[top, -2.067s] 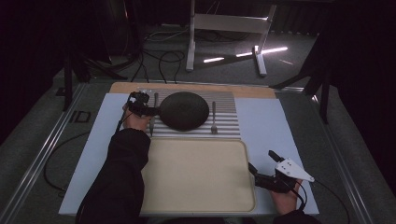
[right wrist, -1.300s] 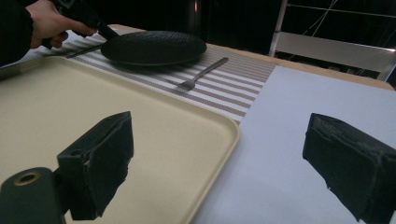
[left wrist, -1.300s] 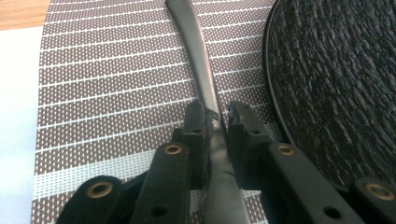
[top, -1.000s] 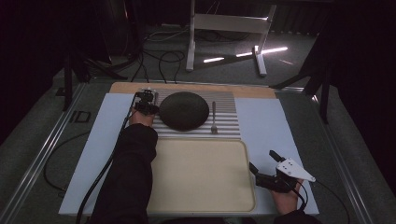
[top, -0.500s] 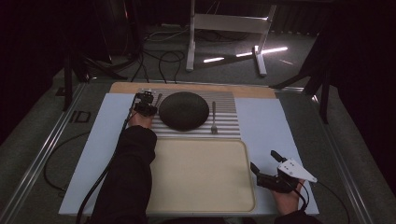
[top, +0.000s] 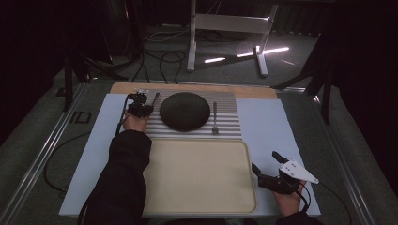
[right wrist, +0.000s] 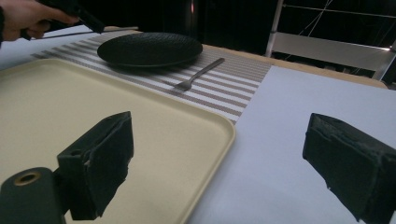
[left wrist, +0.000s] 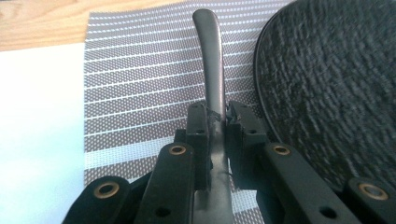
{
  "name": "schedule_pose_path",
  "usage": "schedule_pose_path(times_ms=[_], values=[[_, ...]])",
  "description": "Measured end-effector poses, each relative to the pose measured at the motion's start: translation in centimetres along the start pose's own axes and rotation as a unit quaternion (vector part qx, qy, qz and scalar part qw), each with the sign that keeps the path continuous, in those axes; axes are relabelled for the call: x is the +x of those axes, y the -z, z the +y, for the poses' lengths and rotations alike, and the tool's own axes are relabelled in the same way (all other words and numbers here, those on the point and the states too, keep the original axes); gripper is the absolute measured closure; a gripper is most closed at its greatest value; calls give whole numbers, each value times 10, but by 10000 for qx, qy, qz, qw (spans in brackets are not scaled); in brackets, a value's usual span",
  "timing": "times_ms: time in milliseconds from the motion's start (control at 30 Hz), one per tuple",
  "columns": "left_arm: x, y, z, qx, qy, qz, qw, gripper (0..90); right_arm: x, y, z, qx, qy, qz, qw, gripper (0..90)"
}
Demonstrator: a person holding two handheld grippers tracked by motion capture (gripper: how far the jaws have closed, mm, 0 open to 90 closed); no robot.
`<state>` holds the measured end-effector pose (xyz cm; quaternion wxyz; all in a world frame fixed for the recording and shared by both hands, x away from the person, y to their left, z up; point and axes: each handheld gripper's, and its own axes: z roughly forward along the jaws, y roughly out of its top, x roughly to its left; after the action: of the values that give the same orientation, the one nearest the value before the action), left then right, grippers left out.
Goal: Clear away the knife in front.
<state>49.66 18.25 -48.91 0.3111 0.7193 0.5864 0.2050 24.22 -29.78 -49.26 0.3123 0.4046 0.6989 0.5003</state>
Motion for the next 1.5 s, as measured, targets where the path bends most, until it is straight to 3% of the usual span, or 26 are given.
schedule_pose_path(times_ms=[233,367,700,867,1267,1500], values=[[-7,19,-2,-122,83,14,9999,807,1,1,0,3,-1,-3,10000,88],[-13,28,-4,-186,-39,48,9998,808,0,0,0,1,-4,-5,10000,88],[-32,54,-10,-407,-323,-122,9986,807,2,0,0,-12,3,34,10000,88],[-38,69,-14,-533,-363,-156,9978,807,2,0,0,-6,4,28,10000,88],[-50,88,-41,-679,-314,-306,9967,807,2,0,-1,-8,-9,32,10000,88],[-53,91,-52,-707,-356,-240,9966,807,3,-1,0,2,-2,30,10000,88]])
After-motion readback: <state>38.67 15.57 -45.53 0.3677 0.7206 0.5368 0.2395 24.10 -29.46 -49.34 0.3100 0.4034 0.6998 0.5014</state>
